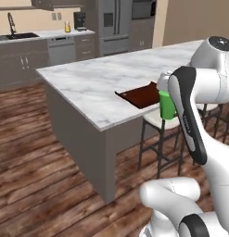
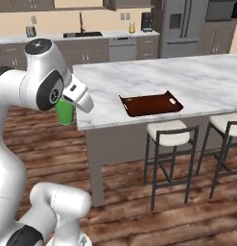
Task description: There is a tray on the dining counter. Grab the cup, mug, and pitcher and place them on the tray. The pitcher may be placed next to the tray if it cannot fit the tray.
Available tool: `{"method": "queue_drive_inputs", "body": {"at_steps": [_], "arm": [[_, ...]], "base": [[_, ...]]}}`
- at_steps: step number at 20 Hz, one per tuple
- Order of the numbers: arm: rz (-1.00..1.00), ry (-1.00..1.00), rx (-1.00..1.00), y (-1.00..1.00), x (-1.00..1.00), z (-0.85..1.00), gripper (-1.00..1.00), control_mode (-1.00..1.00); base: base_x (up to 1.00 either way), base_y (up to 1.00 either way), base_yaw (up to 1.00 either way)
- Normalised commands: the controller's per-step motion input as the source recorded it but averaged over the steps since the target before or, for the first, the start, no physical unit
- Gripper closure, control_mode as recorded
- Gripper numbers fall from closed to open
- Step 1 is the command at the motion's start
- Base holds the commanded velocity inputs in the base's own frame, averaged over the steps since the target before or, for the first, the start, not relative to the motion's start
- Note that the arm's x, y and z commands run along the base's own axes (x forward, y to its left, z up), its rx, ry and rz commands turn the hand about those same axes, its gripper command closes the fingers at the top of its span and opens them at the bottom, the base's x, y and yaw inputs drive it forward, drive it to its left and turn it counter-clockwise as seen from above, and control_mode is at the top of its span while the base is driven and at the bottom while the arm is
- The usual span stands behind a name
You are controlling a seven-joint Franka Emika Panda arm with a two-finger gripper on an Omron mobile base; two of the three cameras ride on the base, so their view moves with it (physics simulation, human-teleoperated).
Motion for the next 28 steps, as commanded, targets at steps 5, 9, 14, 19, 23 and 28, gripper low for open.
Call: {"method": "queue_drive_inputs", "body": {"at_steps": [5, 9, 14, 19, 23, 28], "arm": [[0.00, 0.00, 0.00, 0.00, 0.00, 0.00, 1.00, 1.00], [0.00, 0.00, 0.00, 0.00, 0.00, 0.00, 1.00, 1.00], [0.00, 0.00, 0.00, 0.00, 0.00, 0.00, 1.00, 1.00], [0.00, 0.00, 0.00, 0.00, 0.00, 0.00, 1.00, 1.00], [0.00, 0.00, 0.00, 0.00, 0.00, 0.00, 1.00, 1.00], [0.00, 0.00, 0.00, 0.00, 0.00, 0.00, 1.00, 1.00]], "base": [[0.25, -0.62, 0.40], [0.21, -0.60, 0.39], [0.17, -0.54, 0.37], [0.20, -0.42, 0.30], [0.30, -0.39, 0.19], [0.46, -0.40, 0.11]]}}
